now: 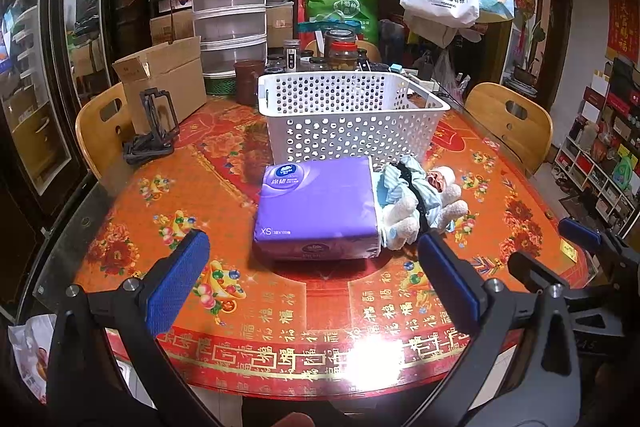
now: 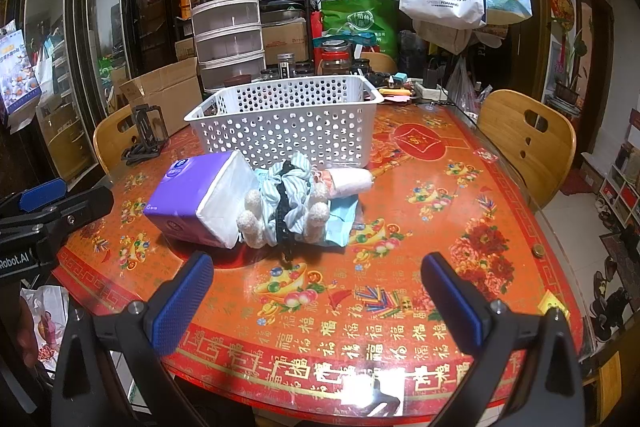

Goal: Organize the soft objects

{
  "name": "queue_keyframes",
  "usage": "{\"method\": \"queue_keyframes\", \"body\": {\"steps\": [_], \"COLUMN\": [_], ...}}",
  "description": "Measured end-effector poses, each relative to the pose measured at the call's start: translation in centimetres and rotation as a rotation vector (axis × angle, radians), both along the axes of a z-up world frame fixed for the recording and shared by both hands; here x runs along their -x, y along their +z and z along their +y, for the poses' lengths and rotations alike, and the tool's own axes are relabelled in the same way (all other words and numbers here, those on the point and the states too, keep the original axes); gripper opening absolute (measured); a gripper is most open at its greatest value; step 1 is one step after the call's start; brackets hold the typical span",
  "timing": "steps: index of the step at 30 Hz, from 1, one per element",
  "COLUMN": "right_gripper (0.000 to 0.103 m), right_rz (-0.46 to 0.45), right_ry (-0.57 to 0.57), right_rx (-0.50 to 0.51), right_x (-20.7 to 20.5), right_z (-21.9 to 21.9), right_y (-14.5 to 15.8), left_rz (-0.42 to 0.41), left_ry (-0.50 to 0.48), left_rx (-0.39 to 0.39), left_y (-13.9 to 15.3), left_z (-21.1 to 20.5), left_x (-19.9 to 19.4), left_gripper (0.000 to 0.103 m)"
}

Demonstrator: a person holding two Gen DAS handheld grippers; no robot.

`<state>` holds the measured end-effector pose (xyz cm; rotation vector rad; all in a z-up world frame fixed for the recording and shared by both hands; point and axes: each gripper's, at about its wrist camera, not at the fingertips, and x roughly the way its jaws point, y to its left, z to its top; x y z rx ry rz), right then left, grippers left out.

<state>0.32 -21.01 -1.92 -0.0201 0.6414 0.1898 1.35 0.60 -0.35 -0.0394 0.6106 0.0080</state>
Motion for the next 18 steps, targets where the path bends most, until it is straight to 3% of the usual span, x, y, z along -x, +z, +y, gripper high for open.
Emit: {"method": "queue_keyframes", "body": {"steps": [18], "right_gripper": [0.103], "right_rz": [0.001], "right_ry": [0.002], "right_rx": [0.000], "right_x": [-0.01], "right_z": [-0.07], "right_y": [-0.07], "left_rz": [-0.001], "left_ry": [-0.021], "left_rx": [0.019], "left_y": [-0.15], "left_z": [0.49], "left_x": [-0.63], "left_gripper": [0.103]}}
